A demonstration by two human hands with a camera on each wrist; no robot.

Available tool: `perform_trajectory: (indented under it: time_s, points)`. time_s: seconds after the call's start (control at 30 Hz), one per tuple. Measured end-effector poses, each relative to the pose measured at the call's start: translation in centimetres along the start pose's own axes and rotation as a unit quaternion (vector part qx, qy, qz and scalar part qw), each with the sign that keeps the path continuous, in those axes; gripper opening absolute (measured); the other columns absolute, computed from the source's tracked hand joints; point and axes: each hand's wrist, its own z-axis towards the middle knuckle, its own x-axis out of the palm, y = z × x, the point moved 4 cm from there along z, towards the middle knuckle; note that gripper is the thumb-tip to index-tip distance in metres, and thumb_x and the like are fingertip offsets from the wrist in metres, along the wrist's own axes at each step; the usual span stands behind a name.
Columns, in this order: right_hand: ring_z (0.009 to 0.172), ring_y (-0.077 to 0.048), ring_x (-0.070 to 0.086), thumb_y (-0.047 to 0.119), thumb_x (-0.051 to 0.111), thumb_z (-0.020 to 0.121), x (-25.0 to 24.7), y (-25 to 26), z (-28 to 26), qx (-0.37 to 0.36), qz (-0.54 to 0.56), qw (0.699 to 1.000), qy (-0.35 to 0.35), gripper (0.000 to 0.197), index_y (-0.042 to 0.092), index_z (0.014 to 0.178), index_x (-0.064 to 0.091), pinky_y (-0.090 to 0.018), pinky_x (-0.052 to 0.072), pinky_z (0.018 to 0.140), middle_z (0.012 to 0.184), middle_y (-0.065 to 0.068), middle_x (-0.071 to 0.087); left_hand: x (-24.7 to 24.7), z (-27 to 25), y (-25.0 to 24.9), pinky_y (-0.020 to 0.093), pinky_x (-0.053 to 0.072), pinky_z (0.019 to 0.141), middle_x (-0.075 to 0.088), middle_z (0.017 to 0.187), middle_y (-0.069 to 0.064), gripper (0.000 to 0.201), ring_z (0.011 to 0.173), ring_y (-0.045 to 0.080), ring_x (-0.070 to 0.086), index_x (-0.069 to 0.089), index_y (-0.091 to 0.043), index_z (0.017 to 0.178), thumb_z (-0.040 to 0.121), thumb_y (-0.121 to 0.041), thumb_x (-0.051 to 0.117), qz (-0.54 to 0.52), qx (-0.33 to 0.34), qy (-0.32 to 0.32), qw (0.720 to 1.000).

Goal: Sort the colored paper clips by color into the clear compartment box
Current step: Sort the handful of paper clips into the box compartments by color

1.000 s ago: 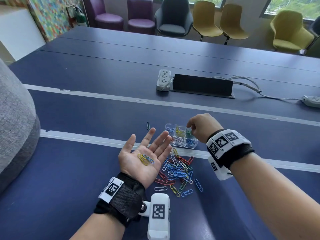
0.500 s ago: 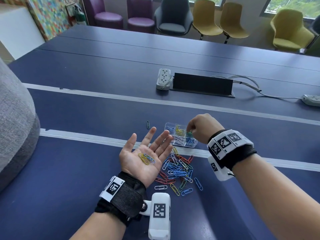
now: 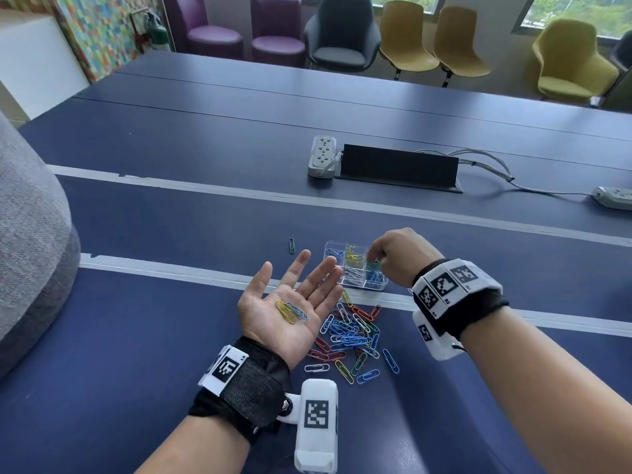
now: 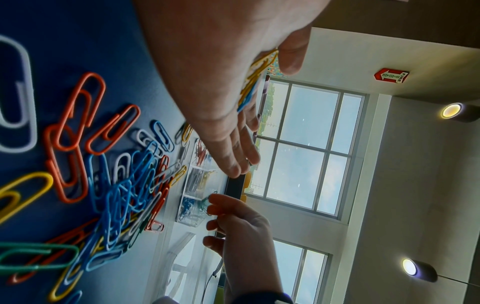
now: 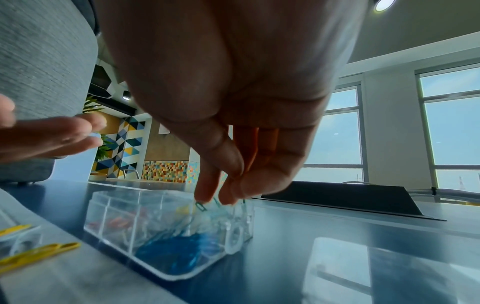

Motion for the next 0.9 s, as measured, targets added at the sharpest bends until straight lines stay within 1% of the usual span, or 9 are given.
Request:
perform_trajectory:
  time_s: [0.07,0.13,0.2,0.27,0.33,0.43,0.6,0.8,0.9]
  points:
    - [0.097,-0.025,0.062,0.005,0.045,0.083,0.1,-0.2,0.0,0.006,0.004,1.0,0.002,0.035,0.023,0.094,0.073,-0.038,0.051,0.091,0.11,-0.004,0.068,0.1,0.0,0.0,0.051,0.037,0.105,0.057,0.129,0.028,0.057,0.123,0.042,0.052,0.052,-0.01,0.131,0.088,-0.046,0.042,0.002,-0.001,0.003,1.0]
    - [0.098,-0.024,0.062,0.003,0.044,0.082,-0.2,-0.1,0.0,0.002,0.014,1.0,-0.012,0.037,0.02,0.097,0.073,-0.034,0.05,0.092,0.111,-0.005,0.068,0.1,-0.1,0.0,0.052,0.04,0.103,0.056,0.129,0.027,0.057,0.123,0.042,0.053,0.052,-0.01,0.131,0.088,-0.046,0.042,0.004,-0.002,0.006,1.0]
    - [0.097,-0.023,0.062,0.001,0.043,0.083,-0.7,0.0,-0.1,-0.006,0.029,0.999,-0.034,0.037,0.017,0.098,0.073,-0.027,0.047,0.089,0.108,-0.007,0.069,0.1,-0.1,0.0,0.053,0.043,0.099,0.057,0.129,0.027,0.057,0.122,0.042,0.053,0.052,-0.01,0.131,0.088,-0.046,0.042,0.006,-0.003,0.007,1.0]
    - [0.096,-0.022,0.061,0.001,0.044,0.084,-1.0,-0.1,-0.1,-0.005,0.038,0.998,-0.053,0.035,0.015,0.097,0.073,-0.024,0.043,0.083,0.105,-0.007,0.069,0.1,-0.1,0.0,0.054,0.043,0.097,0.057,0.129,0.027,0.057,0.121,0.042,0.054,0.052,-0.01,0.131,0.088,-0.046,0.042,0.006,-0.004,0.005,1.0]
    - [0.095,-0.023,0.062,0.002,0.044,0.083,-1.1,-0.6,0.1,0.014,0.035,0.997,-0.061,0.033,0.016,0.093,0.073,-0.025,0.046,0.084,0.105,-0.006,0.069,0.1,-0.1,0.0,0.051,0.043,0.1,0.057,0.129,0.027,0.057,0.122,0.042,0.053,0.052,-0.01,0.131,0.088,-0.046,0.042,0.008,-0.003,0.002,1.0]
    - [0.097,-0.026,0.062,0.002,0.044,0.08,-0.7,-1.0,0.1,0.034,0.015,0.999,-0.032,0.037,0.02,0.093,0.073,-0.036,0.051,0.091,0.108,-0.006,0.069,0.2,-0.1,-0.1,0.05,0.038,0.104,0.057,0.128,0.027,0.057,0.123,0.042,0.052,0.052,-0.009,0.132,0.089,-0.046,0.041,-0.001,0.001,0.0,1.0]
    - [0.103,-0.024,0.061,-0.002,0.042,0.083,-0.4,-0.1,-0.1,0.005,0.029,0.999,-0.012,0.04,0.016,0.108,0.069,-0.035,0.05,0.094,0.113,-0.006,0.068,0.2,0.0,-0.1,0.05,0.038,0.103,0.057,0.128,0.028,0.057,0.124,0.042,0.051,0.053,-0.009,0.13,0.088,-0.045,0.042,-0.002,0.001,0.002,1.0]
    - [0.103,-0.029,0.06,0.001,0.045,0.081,0.6,-0.6,0.1,0.005,-0.004,1.0,0.004,0.04,0.022,0.105,0.071,-0.04,0.05,0.093,0.116,-0.006,0.066,0.2,0.0,0.0,0.05,0.04,0.101,0.057,0.129,0.027,0.055,0.121,0.042,0.054,0.055,-0.009,0.126,0.085,-0.045,0.044,0.004,0.0,0.009,1.0]
    - [0.102,-0.03,0.059,0.002,0.044,0.081,0.5,-0.2,-0.1,-0.014,-0.037,0.999,0.021,0.041,0.022,0.104,0.07,-0.042,0.051,0.09,0.113,-0.006,0.065,0.1,0.0,-0.1,0.051,0.04,0.101,0.057,0.129,0.027,0.056,0.122,0.042,0.053,0.054,-0.009,0.127,0.086,-0.045,0.044,0.0,0.002,0.008,1.0]
